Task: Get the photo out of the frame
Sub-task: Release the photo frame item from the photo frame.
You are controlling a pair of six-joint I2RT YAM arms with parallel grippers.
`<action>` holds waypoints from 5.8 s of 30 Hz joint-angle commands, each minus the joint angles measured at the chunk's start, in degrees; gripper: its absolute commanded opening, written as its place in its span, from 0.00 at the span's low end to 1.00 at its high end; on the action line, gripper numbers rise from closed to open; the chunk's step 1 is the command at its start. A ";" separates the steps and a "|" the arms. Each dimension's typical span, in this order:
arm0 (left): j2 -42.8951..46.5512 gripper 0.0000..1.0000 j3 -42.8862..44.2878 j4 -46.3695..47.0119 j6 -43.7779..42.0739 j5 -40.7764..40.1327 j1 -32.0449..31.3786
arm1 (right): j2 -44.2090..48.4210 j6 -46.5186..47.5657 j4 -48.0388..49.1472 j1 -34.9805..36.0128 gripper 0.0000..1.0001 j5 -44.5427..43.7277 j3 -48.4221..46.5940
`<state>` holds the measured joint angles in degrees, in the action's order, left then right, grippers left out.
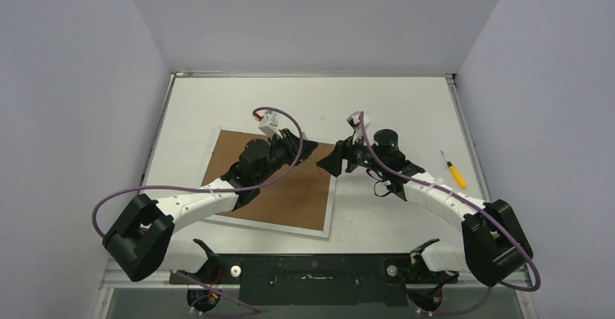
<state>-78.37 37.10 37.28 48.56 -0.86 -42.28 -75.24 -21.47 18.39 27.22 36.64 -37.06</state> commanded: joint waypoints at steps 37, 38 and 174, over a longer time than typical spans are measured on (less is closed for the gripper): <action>11.70 0.00 0.85 -26.06 -6.44 20.81 2.06 | 4.23 4.76 -8.00 7.02 0.31 -17.26 -0.73; 11.44 0.00 0.82 -26.41 -6.39 21.13 2.33 | 4.38 4.77 -7.82 7.03 0.33 -16.81 -0.55; -31.19 0.00 33.11 -48.65 -12.22 44.93 4.82 | -22.98 -14.61 6.45 -9.75 0.18 5.07 -2.09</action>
<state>-116.73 73.38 -14.13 37.32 43.99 -38.70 -103.77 -38.85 26.68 17.82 43.57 -40.27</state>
